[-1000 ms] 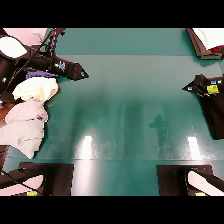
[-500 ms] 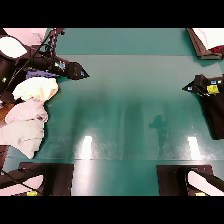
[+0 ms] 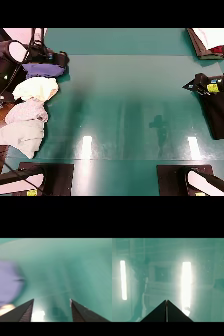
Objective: Fold the shirts.
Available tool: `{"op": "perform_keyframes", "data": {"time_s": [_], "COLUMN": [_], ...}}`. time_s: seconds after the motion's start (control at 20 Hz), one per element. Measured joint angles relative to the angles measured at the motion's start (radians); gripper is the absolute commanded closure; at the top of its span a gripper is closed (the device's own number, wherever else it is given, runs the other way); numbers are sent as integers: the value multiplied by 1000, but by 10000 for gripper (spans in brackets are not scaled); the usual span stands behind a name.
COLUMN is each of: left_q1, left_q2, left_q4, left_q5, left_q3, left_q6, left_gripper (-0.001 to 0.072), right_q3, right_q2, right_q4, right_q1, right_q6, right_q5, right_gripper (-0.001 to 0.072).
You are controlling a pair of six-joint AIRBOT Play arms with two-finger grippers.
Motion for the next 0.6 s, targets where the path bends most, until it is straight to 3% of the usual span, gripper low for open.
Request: {"op": "perform_keyframes", "data": {"time_s": [0.2,0.55,0.6], "left_q1": [133,245,248], "left_q2": [-142,-348,-365], "left_q4": [108,151,152], "left_q5": [82,179,185], "left_q3": [0,33,38], "left_q6": [-48,-71,-72], "left_gripper": [163,166,199], "right_q3": [0,0,0], "right_q2": [0,0,0], "right_q4": [0,0,0], "right_q1": [0,0,0], "right_q6": [0,0,0], "right_q5": [-7,-11,-11], "right_gripper": [695,695,695]}}
